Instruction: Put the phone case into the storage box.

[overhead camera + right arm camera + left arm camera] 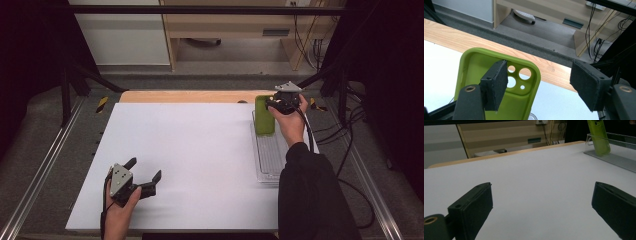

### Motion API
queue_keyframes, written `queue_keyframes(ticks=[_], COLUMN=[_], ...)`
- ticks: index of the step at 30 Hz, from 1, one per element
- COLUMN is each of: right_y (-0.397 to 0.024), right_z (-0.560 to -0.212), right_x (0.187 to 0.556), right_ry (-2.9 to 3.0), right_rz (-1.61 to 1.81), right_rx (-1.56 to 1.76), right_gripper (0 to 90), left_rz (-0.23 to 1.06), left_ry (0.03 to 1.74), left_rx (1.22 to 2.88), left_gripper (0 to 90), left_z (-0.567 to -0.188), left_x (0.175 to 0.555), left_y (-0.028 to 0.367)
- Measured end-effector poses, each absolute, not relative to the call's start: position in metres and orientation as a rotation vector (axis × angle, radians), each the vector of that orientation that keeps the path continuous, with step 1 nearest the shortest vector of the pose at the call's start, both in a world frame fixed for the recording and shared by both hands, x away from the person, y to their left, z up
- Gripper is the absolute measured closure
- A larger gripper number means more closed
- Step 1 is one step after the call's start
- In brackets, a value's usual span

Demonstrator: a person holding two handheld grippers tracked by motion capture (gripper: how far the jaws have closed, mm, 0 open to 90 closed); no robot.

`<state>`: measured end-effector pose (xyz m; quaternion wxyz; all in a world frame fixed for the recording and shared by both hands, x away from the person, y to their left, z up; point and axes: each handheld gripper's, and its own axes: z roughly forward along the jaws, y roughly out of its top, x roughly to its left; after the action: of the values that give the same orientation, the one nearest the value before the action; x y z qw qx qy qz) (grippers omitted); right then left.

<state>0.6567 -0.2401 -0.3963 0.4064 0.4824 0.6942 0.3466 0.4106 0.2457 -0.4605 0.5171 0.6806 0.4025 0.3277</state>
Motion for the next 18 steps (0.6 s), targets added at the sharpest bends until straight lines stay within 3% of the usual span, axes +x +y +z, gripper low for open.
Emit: queue_keyframes(ticks=[18], right_y=[-0.2421], right_z=[-0.395], right_x=[0.6548], right_ry=[1.762], right_rz=[0.882], right_rx=[1.251], right_gripper=[25.7], left_rz=[0.786], left_ry=[0.965], left_rx=[1.632], left_gripper=[3.0], left_z=[-0.4603], left_x=[0.4107], left_y=[0.2456])
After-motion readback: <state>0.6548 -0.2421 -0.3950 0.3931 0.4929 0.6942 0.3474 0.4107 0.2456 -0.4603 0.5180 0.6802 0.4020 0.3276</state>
